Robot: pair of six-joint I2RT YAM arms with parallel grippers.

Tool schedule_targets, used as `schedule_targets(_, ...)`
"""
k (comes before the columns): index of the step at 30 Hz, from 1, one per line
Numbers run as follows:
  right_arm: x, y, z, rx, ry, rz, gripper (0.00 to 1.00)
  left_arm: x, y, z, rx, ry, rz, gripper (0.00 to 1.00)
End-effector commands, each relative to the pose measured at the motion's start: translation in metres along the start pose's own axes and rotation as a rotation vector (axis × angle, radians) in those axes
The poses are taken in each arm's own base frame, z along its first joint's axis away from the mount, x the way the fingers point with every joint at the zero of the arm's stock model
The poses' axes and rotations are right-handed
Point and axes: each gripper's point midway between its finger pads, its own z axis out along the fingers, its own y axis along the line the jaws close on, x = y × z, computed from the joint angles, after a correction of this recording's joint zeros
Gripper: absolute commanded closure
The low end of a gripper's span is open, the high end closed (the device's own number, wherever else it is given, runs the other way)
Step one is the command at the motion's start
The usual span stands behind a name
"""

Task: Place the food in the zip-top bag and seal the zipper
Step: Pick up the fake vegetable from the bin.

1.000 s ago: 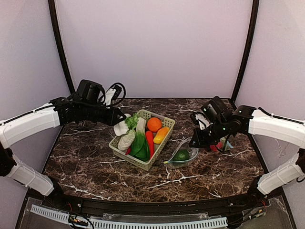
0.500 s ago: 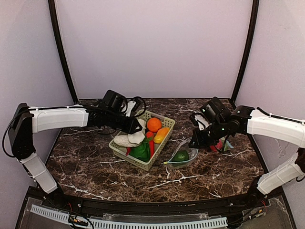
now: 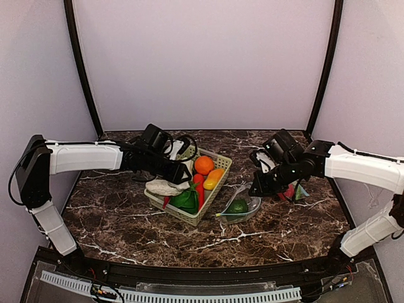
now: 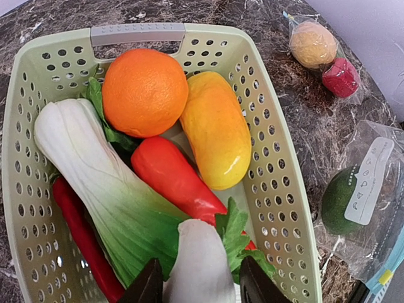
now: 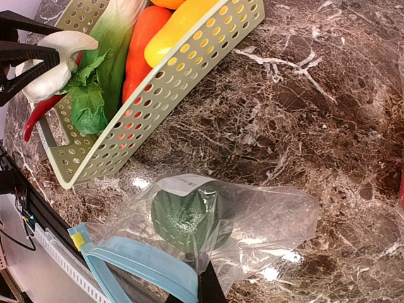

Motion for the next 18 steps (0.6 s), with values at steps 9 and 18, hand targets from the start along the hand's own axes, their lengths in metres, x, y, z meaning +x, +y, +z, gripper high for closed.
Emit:
schedule_targets(9,-0.008,0.004,-0.003,-0.019,-0.033,0.002,1.00,0.012,0.001,-0.016,-0.029,0.032,0.036,0.80)
schedule_targets(18,-0.015,0.011,-0.012,-0.032,-0.055,-0.008,1.00,-0.039,-0.031,-0.082,0.032,-0.144,0.098,0.87)
